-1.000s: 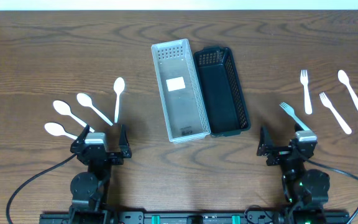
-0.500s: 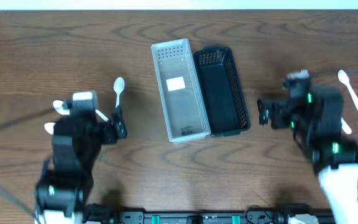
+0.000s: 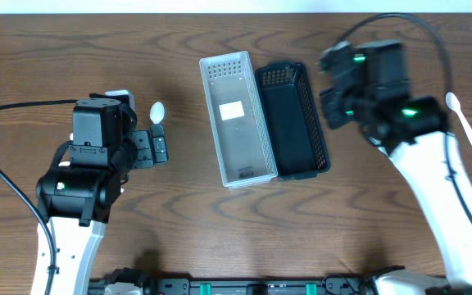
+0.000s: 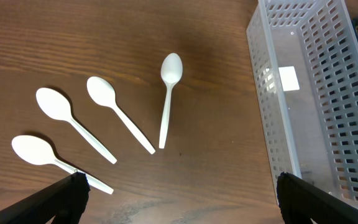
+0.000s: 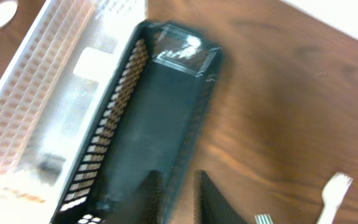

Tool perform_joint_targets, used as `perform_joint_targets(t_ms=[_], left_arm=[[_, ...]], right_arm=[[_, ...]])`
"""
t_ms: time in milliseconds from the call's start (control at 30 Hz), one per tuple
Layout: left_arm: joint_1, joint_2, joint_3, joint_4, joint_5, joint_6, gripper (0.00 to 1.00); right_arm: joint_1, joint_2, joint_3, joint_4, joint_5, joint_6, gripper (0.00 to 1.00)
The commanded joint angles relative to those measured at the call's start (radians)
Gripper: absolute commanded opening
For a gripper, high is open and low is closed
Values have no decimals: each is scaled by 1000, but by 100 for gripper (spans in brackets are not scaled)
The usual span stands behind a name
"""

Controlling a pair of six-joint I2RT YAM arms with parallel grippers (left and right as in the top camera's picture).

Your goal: Pack container

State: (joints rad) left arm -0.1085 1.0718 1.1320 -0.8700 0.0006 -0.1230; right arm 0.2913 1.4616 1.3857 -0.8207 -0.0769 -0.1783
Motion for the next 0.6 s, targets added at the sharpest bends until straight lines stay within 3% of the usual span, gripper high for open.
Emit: perform_joint_targets(t_ms=[0,333,567], left_arm=[[1,0,24,-5,3,14,98],[1,0,24,-5,3,14,98],[1,0,24,-4,3,14,98]], right_arm=[[89,81,12,-14,72,34,1],[124,288,7,-79,61,95,1],[181,364,7,-171,-63,95,1]])
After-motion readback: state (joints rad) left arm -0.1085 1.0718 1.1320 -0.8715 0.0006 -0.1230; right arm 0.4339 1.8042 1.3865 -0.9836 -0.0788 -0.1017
